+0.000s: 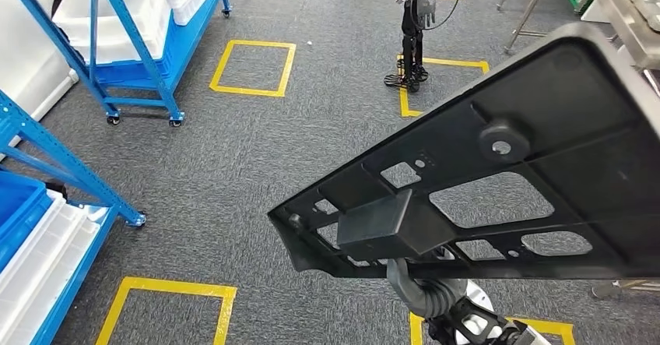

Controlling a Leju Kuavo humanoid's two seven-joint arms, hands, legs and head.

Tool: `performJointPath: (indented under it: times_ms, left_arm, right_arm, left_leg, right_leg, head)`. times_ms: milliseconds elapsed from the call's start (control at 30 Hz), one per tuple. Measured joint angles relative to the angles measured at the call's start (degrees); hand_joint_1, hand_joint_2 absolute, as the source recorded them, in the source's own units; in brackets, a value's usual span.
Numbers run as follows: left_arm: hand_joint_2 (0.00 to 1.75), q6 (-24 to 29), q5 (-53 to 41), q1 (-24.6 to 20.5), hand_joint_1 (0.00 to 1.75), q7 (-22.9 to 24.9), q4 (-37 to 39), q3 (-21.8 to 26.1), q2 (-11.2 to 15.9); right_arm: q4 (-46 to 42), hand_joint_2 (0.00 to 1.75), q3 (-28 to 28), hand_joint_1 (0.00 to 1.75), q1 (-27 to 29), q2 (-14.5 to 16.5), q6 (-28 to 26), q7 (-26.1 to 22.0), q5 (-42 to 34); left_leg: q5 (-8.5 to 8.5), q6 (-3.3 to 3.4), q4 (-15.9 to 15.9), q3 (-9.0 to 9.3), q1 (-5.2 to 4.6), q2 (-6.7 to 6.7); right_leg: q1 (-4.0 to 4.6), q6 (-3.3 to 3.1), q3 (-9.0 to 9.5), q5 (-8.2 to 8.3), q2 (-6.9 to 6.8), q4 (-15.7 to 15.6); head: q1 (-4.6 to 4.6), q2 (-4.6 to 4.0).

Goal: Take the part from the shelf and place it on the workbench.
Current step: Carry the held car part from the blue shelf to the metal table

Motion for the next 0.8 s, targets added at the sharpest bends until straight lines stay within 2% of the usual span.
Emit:
performJointPath:
  times_ms: [33,67,100,133,167,200,267,300,333,400,467,533,567,600,633,667,700,733,800]
  left_arm:
    - [1.75,0.04,0.16,0.11,0.00,-0.11,0.00,0.02,-0.02]
    - [1.75,0.10,0.33,0.21,0.00,-0.15,0.00,0.05,-0.03]
    - [1.75,0.17,0.47,0.27,0.00,-0.16,0.00,0.07,-0.04]
    - [1.75,0.24,0.55,0.28,0.00,-0.16,0.00,0.09,-0.08]
    - [1.75,0.29,0.59,0.22,0.00,-0.15,0.00,0.09,-0.13]
    - [1.75,0.35,0.60,0.15,0.00,-0.15,0.00,0.09,-0.21]
    - [1.75,0.43,0.61,0.04,0.00,-0.20,0.00,0.09,-0.37]
    - [1.75,0.46,0.62,0.01,0.00,-0.24,0.00,0.09,-0.44]
    - [1.75,0.47,0.61,0.00,0.00,-0.28,0.00,0.09,-0.49]
    - [1.75,0.48,0.57,-0.13,0.00,-0.32,0.00,0.09,-0.57]
    - [1.75,0.42,0.51,-0.28,0.00,-0.40,0.00,0.09,-0.61]
    - [1.75,0.31,0.41,-0.21,0.00,-0.49,0.00,0.09,-0.64]
    - [1.75,0.23,0.35,-0.07,0.00,-0.51,0.00,0.09,-0.66]
    - [1.75,0.12,0.24,0.08,0.00,-0.57,0.00,0.09,-0.67]
    - [1.75,-0.06,0.13,0.18,0.00,-0.70,0.00,0.09,-0.67]
    - [1.75,-0.32,0.01,0.21,0.00,-0.88,0.00,0.09,-0.66]
    - [1.75,-0.58,-0.10,0.19,0.00,-1.06,0.00,0.09,-0.64]
    - [1.75,-0.78,-0.15,0.14,0.00,-1.20,0.00,0.08,-0.63]
    - [1.75,-1.01,-0.19,0.12,0.00,-1.32,0.00,0.05,-0.60]
  right_arm:
    - [-0.17,1.75,0.01,1.75,0.13,-0.10,-0.02,0.00,-0.12]
    - [-0.29,1.75,0.01,1.75,0.33,-0.19,-0.07,0.00,-0.27]
    - [-0.38,1.75,0.01,1.75,0.59,-0.27,-0.13,0.01,-0.40]
    - [-0.46,1.75,0.01,1.75,0.81,-0.33,-0.19,0.01,-0.51]
    - [-0.56,1.75,0.01,1.75,0.96,-0.37,-0.23,0.01,-0.60]
    - [-0.71,1.75,0.01,1.75,1.04,-0.39,-0.26,0.01,-0.68]
    - [-1.07,1.75,0.01,1.75,1.04,-0.39,-0.34,0.01,-0.79]
    - [-1.22,1.75,0.02,1.75,1.02,-0.39,-0.44,0.00,-0.81]
    - [-1.31,1.75,0.02,1.75,1.02,-0.39,-0.60,0.00,-0.81]
    - [-1.54,1.75,0.02,1.75,1.12,-0.37,-0.91,0.00,-0.81]
    - [-1.95,1.75,0.00,1.75,1.11,-0.29,-1.04,0.00,-0.85]
    - [-2.23,1.75,-0.01,1.75,1.00,-0.10,-1.00,0.00,-0.88]
    - [-2.27,1.75,-0.01,1.75,0.98,-0.02,-0.97,0.00,-0.88]
    - [-2.29,1.75,-0.02,1.75,0.99,0.03,-0.89,0.00,-0.88]
    - [-2.31,1.75,-0.02,1.75,0.97,0.05,-0.75,0.00,-0.88]
    - [-2.31,1.75,-0.02,1.75,0.93,0.09,-0.58,0.00,-0.88]
    - [-2.31,1.75,-0.02,1.75,0.84,0.14,-0.36,0.00,-0.88]
    - [-2.31,1.75,-0.02,1.75,0.71,0.20,-0.20,0.00,-0.88]
    - [-2.31,1.75,-0.02,1.75,0.34,0.31,-0.02,0.00,-0.88]
  left_leg:
    - [-0.04,0.18,-0.03,-0.01,-0.14,0.80]
    - [-0.09,0.26,-0.02,-0.04,-0.27,1.64]
    - [-0.15,0.29,-0.01,-0.06,-0.37,2.47]
    - [-0.22,0.27,0.00,-0.05,-0.43,3.23]
    - [-0.29,0.20,0.01,0.01,-0.47,3.94]
    - [-0.40,0.07,0.01,0.13,-0.49,4.57]
    - [-0.70,-0.37,0.05,0.46,-0.68,5.62]
    - [-0.84,-0.64,0.08,0.61,-0.78,6.08]
    - [-0.96,-0.92,0.07,0.74,-0.86,6.56]
    - [-1.22,-1.54,0.05,1.01,-0.81,7.24]
    - [-2.76,-2.05,1.96,0.47,-0.63,5.32]
    - [-6.25,-2.31,8.33,-2.32,-0.43,2.45]
    - [-7.89,-2.41,12.34,-4.25,-0.40,1.84]
    - [-8.72,-2.49,15.39,-5.82,-0.38,1.59]
    - [-8.40,-2.52,16.56,-6.56,-0.37,1.51]
    - [-6.95,-2.50,15.39,-6.24,-0.35,1.41]
    - [-4.74,-2.43,12.19,-4.96,-0.29,1.03]
    - [-2.63,-2.35,8.12,-3.29,-0.16,-0.17]
    - [-0.45,-2.17,2.07,-0.90,0.08,-2.87]
  right_leg:
    - [-0.02,0.22,-1.85,-1.99,-1.38,3.86]
    - [-0.13,0.42,-3.73,-3.65,-1.93,7.80]
    - [-0.25,0.56,-5.05,-4.50,-2.16,10.58]
    - [-0.34,0.63,-5.24,-4.20,-2.30,11.15]
    - [-0.40,0.62,-4.22,-2.94,-2.52,9.37]
    - [-0.39,0.50,-2.04,-1.06,-3.15,5.47]
    - [0.04,-0.18,2.31,1.49,-5.65,-2.54]
    - [0.30,-0.59,3.48,1.94,-6.48,-4.78]
    - [0.56,-0.98,3.75,1.87,-6.72,-5.49]
    - [0.53,-1.60,3.71,2.10,-5.37,-5.69]
    - [0.19,-2.28,4.01,2.41,-4.15,-6.19]
    - [0.07,-2.76,4.23,2.52,-2.97,-6.40]
    - [0.13,-2.88,4.24,2.52,-2.27,-6.38]
    - [0.19,-2.93,4.28,2.51,-1.48,-6.35]
    - [0.21,-2.93,4.33,2.50,-0.64,-6.30]
    - [0.21,-2.90,4.42,2.47,0.17,-6.23]
    - [0.17,-2.81,4.52,2.41,0.95,-6.11]
    - [0.11,-2.67,4.54,2.33,1.68,-5.95]
    - [0.08,-2.12,4.19,2.21,3.03,-5.45]
  head:
    - [0.06,0.00]
    - [0.07,0.00]
    - [0.07,0.00]
    - [0.07,0.00]
    - [0.08,0.00]
    - [0.08,-0.01]
    - [0.03,-0.01]
    - [-0.02,-0.01]
    - [-0.08,-0.01]
    - [-0.14,-0.01]
    - [-0.22,-0.01]
    - [-0.41,-0.02]
    - [-0.49,-0.01]
    - [-0.53,-0.02]
    - [-0.54,-0.02]
    - [-0.55,-0.01]
    - [-0.54,-0.02]
    - [-0.56,-0.01]
    - [-0.55,-0.01]
